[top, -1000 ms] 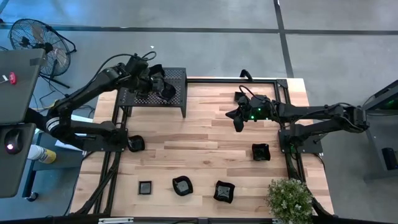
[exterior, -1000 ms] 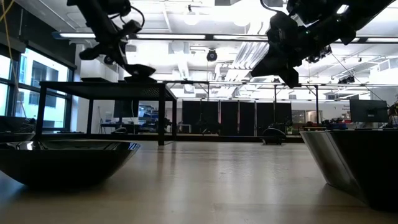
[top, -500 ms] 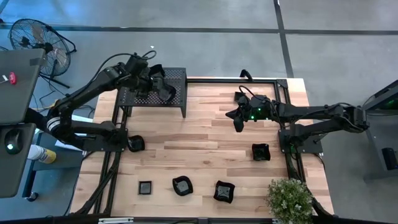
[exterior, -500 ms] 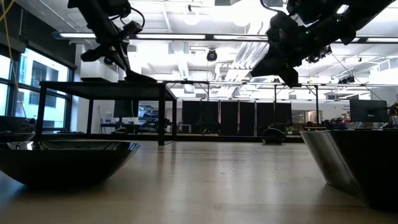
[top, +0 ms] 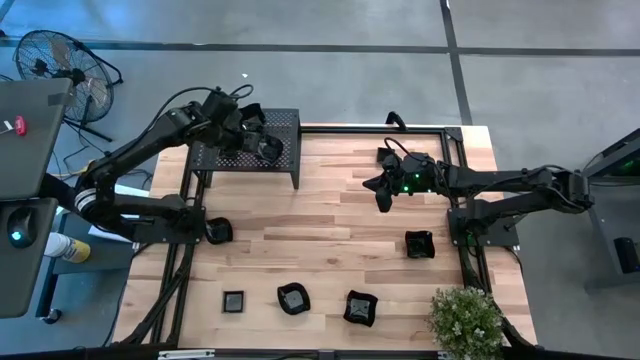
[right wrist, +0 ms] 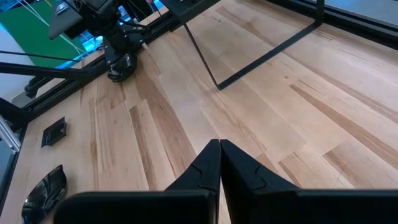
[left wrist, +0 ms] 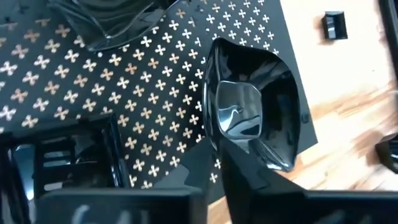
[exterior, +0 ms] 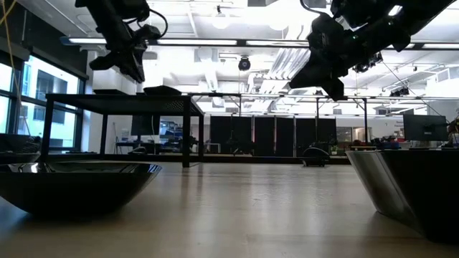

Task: Pick & Place Mini shaped plates
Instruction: Stack the black square plate on the other black square plate on the shelf

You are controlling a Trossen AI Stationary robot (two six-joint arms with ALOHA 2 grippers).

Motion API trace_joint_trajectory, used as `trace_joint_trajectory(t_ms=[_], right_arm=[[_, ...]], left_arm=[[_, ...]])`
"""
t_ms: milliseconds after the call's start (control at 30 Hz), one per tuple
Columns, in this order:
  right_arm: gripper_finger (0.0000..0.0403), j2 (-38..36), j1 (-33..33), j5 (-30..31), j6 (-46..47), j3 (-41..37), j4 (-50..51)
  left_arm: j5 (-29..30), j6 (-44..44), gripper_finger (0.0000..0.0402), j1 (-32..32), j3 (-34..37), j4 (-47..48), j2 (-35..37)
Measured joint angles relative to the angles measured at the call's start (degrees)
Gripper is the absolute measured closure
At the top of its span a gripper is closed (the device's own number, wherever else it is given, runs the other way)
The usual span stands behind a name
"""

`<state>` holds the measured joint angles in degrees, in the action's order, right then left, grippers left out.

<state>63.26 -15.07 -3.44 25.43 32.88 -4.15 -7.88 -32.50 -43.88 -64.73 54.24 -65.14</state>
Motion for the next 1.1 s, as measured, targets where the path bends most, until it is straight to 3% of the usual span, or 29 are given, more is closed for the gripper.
trace_joint_trajectory(t_ms=[67,200,300,533,733,933,1100], right_arm=[[0.0399,0.00,0.00,0.00,0.07,0.00,0.01],[0.0401,0.00,0.00,-1.43,-0.54,0.02,0.01],[0.0399,-0.92,0.00,-4.07,-1.05,0.04,0.28],[0.0401,-7.06,2.60,-3.94,-1.87,0.07,3.52],[0.0400,-9.76,6.45,-3.75,-2.36,0.07,8.36],[0.0401,-9.57,14.17,-2.76,-2.04,0.07,9.73],[0.0401,-9.55,22.13,4.14,1.79,0.07,9.93]], left_arm=[[0.04,1.48,0.0394,0.00,0.02,-0.30,0.00],[1.05,4.42,0.0394,0.43,0.04,-2.17,1.68],[5.06,5.17,0.0400,4.56,0.02,-4.91,4.18],[22.56,5.26,0.0400,24.51,-0.04,-10.20,7.16],[32.09,5.24,0.0401,42.54,-0.02,-12.63,4.32],[34.40,2.28,0.0401,55.87,-0.02,-14.22,-0.53],[34.37,-0.76,0.0401,64.08,0.01,-13.06,-3.70]])
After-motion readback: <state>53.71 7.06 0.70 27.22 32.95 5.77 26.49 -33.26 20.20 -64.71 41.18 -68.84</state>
